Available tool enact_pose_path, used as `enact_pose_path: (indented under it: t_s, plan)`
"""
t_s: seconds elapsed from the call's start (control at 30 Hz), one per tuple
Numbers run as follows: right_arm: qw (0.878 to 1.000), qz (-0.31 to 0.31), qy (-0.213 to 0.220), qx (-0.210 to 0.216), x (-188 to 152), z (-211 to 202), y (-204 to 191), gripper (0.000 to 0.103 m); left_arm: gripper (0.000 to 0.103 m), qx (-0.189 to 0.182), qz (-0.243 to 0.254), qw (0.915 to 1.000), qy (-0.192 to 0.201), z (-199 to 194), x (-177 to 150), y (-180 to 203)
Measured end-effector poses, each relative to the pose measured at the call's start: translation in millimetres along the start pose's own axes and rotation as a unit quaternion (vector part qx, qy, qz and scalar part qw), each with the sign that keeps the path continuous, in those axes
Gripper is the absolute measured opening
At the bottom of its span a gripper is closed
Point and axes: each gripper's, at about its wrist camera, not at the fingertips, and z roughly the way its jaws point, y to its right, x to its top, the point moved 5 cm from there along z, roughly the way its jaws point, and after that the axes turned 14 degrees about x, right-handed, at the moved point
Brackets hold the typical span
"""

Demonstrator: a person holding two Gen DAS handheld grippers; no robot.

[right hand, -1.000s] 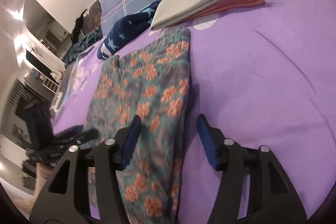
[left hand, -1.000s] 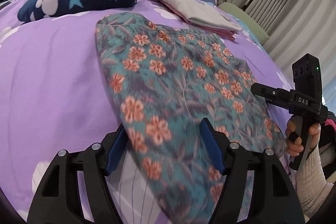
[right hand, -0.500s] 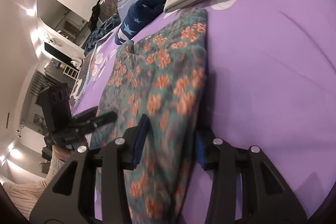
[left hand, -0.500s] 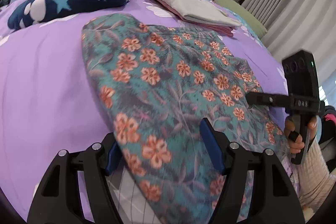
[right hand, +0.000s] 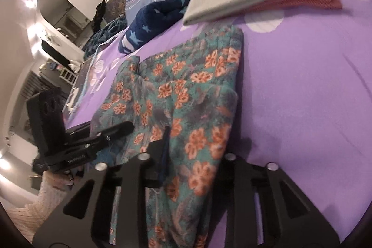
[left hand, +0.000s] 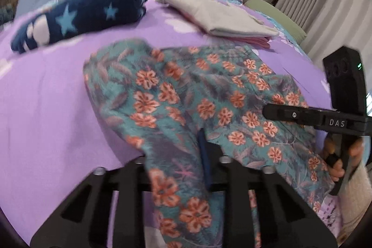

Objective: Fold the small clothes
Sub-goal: 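Grasp the end of the folded shirt with both grippers, then lift the folded shirt with both grippers and carry it onto the clothes stack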

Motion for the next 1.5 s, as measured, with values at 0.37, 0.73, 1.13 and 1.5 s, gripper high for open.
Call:
enact_pose_path:
  t_s: [0.37,0.73,1.13,1.5]
  plan:
    - [0.98,-0.154,0.104,-0.07,-8,-72,-97,0.016,0.017,0.034,0.057,0.9885,0.136,-105,25,33]
    - [0.948,-0.234,0.201,-0.075,-3,-161,-159,0.016,0.017,0.042,0.11,0.9642,0.237,-194,58,76]
    - [0.935,-0.238,0.245,-0.096,74,-226,-166,0.016,0.017,0.064,0.147,0.9445,0.287,-224,144,128]
    - [0.93,-0.221,0.268,-0.123,169,-245,-131,0.016,0.017,0.101,0.163,0.9429,0.272,-190,244,153]
